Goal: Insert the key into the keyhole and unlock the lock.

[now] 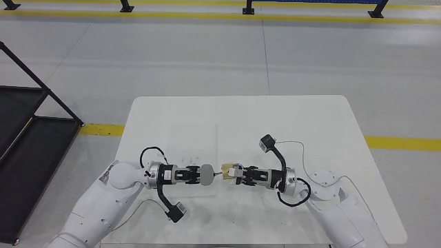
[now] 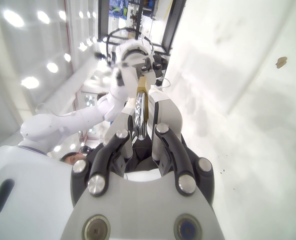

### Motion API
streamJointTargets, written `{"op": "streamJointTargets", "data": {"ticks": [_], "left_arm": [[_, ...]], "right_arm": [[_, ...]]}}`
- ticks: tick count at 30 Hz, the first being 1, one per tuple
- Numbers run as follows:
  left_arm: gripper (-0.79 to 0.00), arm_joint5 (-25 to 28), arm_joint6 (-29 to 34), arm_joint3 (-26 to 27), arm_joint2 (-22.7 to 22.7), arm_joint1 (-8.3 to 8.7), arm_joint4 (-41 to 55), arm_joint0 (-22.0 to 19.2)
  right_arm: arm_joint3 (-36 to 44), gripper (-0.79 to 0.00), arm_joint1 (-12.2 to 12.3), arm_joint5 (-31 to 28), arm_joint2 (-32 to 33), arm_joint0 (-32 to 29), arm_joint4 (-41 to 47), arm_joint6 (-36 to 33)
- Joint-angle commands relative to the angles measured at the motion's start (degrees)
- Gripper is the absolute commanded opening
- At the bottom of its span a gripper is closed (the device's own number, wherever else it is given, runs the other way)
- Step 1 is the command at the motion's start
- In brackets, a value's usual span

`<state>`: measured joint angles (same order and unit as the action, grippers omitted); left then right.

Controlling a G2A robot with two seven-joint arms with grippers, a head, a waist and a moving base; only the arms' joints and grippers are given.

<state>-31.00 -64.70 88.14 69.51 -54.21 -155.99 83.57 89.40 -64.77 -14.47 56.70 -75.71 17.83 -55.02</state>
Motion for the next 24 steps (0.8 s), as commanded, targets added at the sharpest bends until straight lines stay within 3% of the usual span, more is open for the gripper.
{"op": "streamJointTargets", "data": {"ticks": [1,24], "left_arm": [[-0.785,-0.03,0.14,-0.06,-0.08,0.04,-0.06,-0.07],[-0.785,0.19,0.80,-0.36,-1.60,0.30,0.20,-1.09]], "right_arm": [[-0.01,-0.785,0.00,-0.09,-0.06,0.03,-0.10,0.06],[0.05,-0.785,0.23,-0.19,-0.06,0.40,-0.47,-0.28]]}}
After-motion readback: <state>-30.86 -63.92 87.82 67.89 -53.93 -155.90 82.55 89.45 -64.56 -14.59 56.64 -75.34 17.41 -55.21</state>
